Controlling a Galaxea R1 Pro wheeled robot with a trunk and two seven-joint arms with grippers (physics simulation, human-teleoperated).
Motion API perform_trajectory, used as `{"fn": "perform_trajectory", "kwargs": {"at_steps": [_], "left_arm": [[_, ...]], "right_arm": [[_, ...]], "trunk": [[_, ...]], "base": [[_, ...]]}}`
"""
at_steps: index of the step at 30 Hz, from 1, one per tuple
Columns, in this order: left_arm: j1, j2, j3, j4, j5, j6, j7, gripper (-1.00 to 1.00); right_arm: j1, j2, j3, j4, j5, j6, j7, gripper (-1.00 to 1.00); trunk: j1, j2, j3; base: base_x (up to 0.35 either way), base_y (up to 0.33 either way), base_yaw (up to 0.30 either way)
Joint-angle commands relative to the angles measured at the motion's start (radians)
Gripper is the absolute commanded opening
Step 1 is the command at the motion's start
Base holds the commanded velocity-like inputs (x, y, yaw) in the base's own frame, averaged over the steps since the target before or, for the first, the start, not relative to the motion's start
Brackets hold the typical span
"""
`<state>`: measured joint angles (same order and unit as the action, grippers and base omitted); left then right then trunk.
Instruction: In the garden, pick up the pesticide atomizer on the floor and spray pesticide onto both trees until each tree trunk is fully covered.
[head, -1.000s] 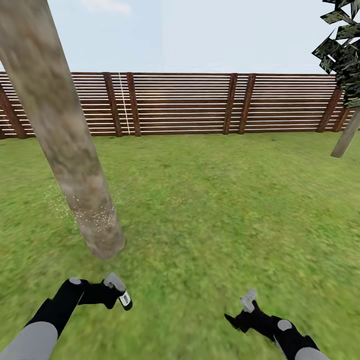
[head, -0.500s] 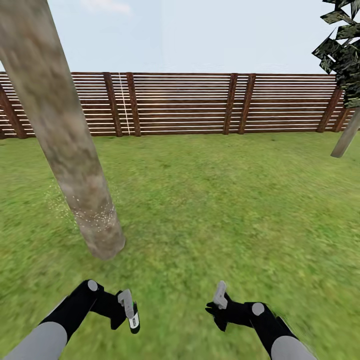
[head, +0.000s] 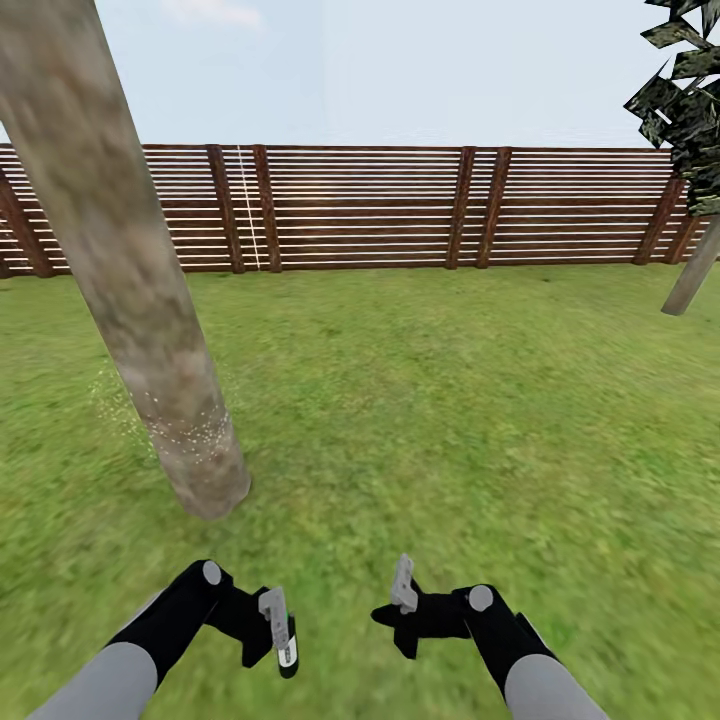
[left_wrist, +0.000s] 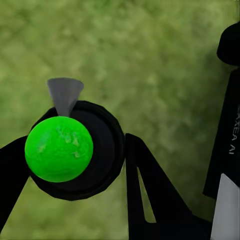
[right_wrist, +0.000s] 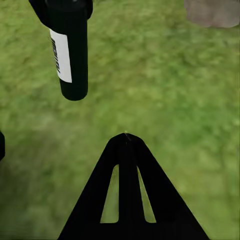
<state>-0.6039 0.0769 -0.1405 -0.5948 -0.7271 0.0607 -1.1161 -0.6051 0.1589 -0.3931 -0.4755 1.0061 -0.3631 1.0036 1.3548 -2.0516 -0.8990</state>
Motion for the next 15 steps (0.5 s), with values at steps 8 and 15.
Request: {"fn": "perform_trajectory", "kwargs": {"at_steps": [8,15], "left_arm": [[-0.004,-0.011,-0.080,-0.002,-0.003,0.015,0.013,-1.00],[-0.006,-0.013,-0.086,-0.003,-0.045,0.021,0.016,-1.00]], "right_arm": [[-0.001,0.016,-0.004,-0.002,0.008,-0.004,0.011,-1.00],[-0.003,0.016,-0.001,-0.002,0.008,-0.004,0.012,-1.00]], "trunk": [[0.000,0.000,-0.001],[0.000,0.000,-0.001]], "base": [[0.000,0.000,0.000],[0.000,0.000,0.000]]}}
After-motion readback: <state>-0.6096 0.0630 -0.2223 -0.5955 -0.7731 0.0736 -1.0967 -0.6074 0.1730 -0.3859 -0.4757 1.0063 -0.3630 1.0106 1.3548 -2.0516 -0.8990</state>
